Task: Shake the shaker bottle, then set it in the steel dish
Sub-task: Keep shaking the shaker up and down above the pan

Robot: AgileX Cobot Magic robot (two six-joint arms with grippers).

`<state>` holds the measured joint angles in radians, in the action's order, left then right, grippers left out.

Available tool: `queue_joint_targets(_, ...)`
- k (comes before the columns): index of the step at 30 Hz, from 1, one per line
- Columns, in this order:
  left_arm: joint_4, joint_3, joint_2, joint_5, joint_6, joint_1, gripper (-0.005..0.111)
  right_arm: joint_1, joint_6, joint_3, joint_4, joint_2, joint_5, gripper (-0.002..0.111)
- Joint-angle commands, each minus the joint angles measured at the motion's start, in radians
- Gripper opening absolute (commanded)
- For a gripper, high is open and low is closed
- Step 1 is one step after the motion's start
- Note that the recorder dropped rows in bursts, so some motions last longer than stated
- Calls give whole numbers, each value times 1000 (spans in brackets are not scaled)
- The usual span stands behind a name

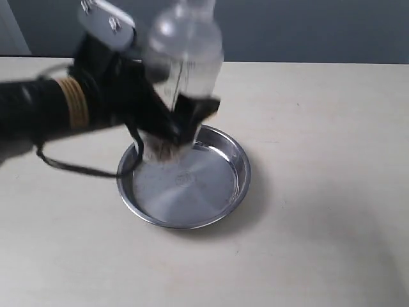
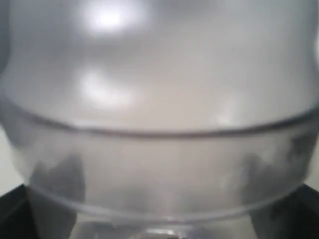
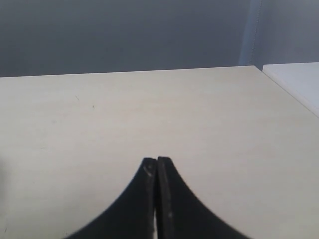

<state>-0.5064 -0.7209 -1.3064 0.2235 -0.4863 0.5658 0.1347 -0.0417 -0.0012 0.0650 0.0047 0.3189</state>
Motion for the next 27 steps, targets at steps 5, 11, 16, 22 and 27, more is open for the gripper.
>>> queue_joint_targets(5,103,9,-34,77,-32,-6,0,3,-2,1,1,-5,-14,-1)
queue_joint_targets(11,84,44,-35,106,22,-5,0,3,-2,1,1,-5,-14,-1)
queue_joint_targets(16,112,-4,-11,284,-49,-16,0,3,-2,1,1,-5,-14,-1)
queue_joint_targets(22,214,-73,-22,-12,71,-16,0,3,-2,1,1,-5,-14,-1)
queue_joint_targets(27,119,-21,-38,190,20,-3,0,3,-2,1,1,-5,-14,-1)
